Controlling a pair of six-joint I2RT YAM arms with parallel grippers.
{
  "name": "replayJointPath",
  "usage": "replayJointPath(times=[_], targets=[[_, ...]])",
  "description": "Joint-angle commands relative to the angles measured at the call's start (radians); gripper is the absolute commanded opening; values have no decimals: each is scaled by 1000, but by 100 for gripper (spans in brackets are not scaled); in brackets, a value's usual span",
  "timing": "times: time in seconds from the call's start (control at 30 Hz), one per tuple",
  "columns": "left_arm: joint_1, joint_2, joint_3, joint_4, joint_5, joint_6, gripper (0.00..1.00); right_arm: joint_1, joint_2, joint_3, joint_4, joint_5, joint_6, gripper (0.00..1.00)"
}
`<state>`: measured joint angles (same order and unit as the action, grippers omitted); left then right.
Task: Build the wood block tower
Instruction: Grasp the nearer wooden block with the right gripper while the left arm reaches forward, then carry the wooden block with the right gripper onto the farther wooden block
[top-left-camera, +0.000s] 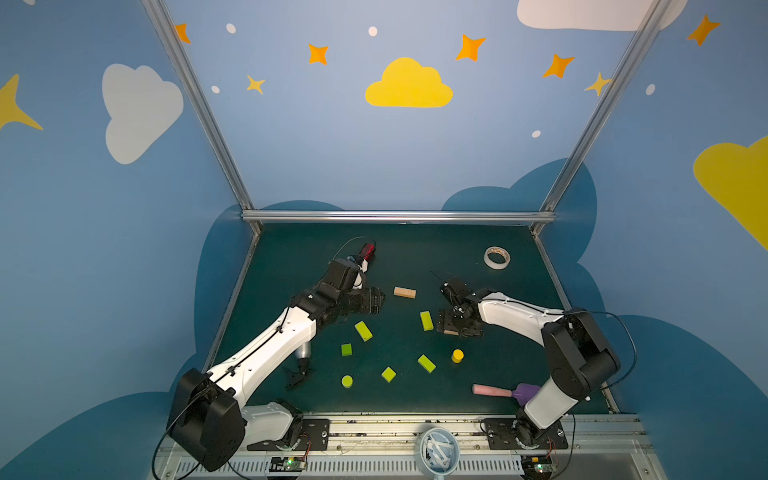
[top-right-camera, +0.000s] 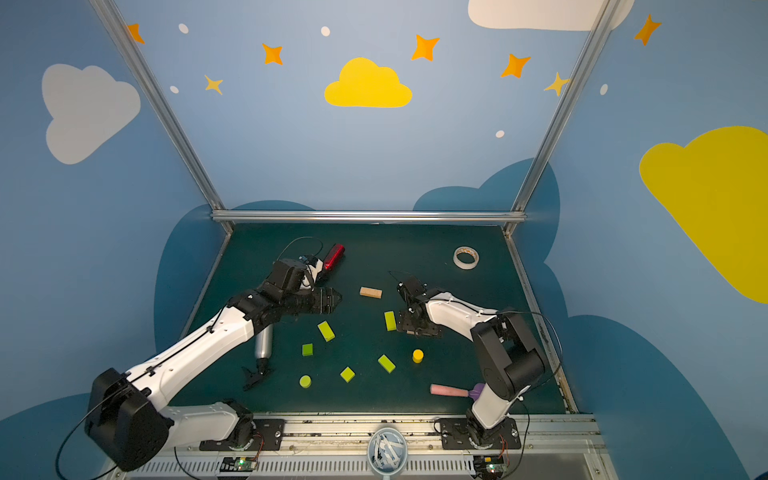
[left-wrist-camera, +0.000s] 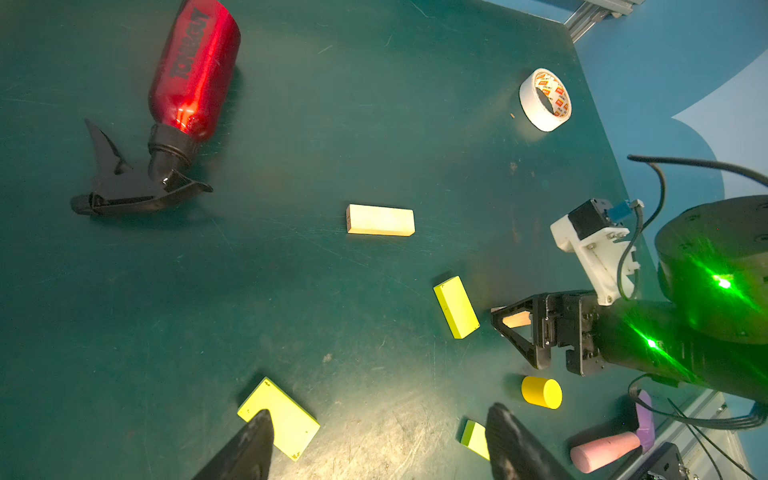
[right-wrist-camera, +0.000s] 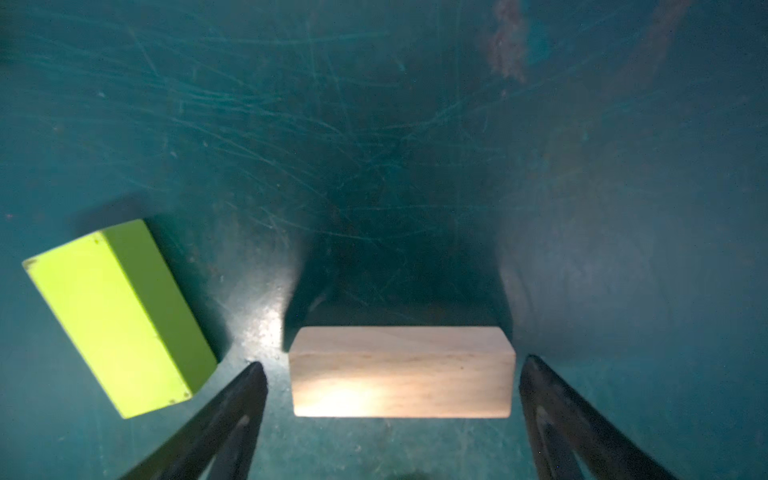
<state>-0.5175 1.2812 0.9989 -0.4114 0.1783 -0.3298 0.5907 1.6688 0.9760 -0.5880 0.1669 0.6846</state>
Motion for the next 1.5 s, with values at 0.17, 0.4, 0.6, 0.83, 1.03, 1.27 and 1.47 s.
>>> replayJointPath(times=[0.17,0.4,0.6,0.83,1.03,1.27,1.47], targets=[[-1,1,34,-27,11,12,79,0,16,19,-29,14,12,87],[-2,-3,35,-35,9,9,76,4,32,31,-44,13,10,83],[-2,-15,33,-45,3,10,76,6,28,34,-65,32,17,80],[-2,-26,32,-49,-5,8,75,9,14,45,-87,40,18,68],[-2,-46,28,-55,-24,5,74,17,-10,80,-138,48,11,60],[-1,-82,9,-47,-52,-3,73,77,0,236,-224,58,-7,59],[-1,-116,-12,-49,-107,-18,73,131,117,424,-250,14,-16,59]])
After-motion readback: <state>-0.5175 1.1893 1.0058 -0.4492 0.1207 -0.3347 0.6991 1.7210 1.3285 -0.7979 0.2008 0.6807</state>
